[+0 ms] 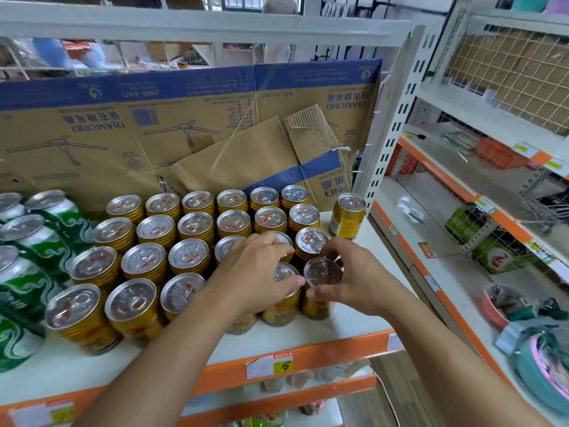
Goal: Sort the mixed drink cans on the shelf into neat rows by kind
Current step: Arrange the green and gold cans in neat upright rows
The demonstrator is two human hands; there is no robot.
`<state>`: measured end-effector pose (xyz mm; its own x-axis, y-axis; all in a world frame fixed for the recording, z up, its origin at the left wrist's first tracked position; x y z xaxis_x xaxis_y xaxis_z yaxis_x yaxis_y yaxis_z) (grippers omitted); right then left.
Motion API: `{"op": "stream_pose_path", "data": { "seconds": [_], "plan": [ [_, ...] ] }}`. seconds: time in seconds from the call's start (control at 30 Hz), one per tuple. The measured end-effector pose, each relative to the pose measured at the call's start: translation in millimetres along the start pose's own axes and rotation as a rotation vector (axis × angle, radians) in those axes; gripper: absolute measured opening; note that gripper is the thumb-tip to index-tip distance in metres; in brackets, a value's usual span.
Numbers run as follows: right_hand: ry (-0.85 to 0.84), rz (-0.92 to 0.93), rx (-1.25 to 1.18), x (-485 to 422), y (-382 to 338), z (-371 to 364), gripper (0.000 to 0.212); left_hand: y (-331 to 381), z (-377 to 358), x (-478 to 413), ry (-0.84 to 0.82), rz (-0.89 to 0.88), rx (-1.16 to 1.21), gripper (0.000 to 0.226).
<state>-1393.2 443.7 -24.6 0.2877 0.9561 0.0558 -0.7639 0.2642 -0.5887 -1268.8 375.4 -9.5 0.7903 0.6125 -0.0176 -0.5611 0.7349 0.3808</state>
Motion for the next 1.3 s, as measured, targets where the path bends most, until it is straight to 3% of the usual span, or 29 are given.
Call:
{"op": "stream_pose_path", "data": {
  "seconds": [0.13, 0.27, 0.33, 0.43, 0.63, 0.93, 1.07, 1.13, 1.2, 1.3],
  "plan": [
    [0.055, -0.024, -0.167, -7, 16, 6, 0.035, 5, -5, -20, 0.020, -0.029, 0.053, 0.048],
    [0.256, -0.082, -0.074, -25, 42, 34, 0.022, 4, -13, -43, -0.023, -0.019, 0.009, 0.051],
    [0.335, -0.082, 0.001, -38, 47, 49, 0.022, 6, -14, -55, -0.057, -0.013, -0.020, 0.055],
    [0.370, -0.121, 0.078, -60, 53, 65, 0.042, 7, -13, -75, -0.071, -0.002, -0.039, 0.057],
    [0.186, -0.206, 0.151, -112, 73, 62, 0.064, -16, -27, -112, -0.089, 0.078, -0.138, 0.069],
    [0.100, -0.150, 0.244, -159, 73, 63, 0.044, -29, -36, -116, -0.039, 0.076, -0.153, 0.059],
    [0.042, -0.212, 0.444, -175, 78, 62, 0.074, -28, -33, -114, -0.029, 0.079, -0.148, 0.056],
    [-0.100, -0.178, 0.449, -178, 79, 56, 0.086, -27, -32, -114, -0.027, 0.085, -0.144, 0.057],
    [-0.227, -0.104, 0.437, -176, 73, 51, 0.077, -28, -32, -115, -0.019, 0.086, -0.133, 0.057],
    [-0.180, -0.088, 0.365, -174, 67, 58, 0.059, -28, -32, -116, -0.006, 0.079, -0.125, 0.060]
  ]
}}
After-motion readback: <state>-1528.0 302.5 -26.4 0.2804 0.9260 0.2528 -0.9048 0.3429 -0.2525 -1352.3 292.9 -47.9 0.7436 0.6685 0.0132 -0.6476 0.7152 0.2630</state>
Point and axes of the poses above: each hand's wrist, its own x-axis away from the middle knuckle, its own z-axis out of the back of the hand, y = z × x, the point moved 9 cm from there along -x, towards the middle knuckle, and after that the axes turned 1 degree about x, right-handed, at the moved point
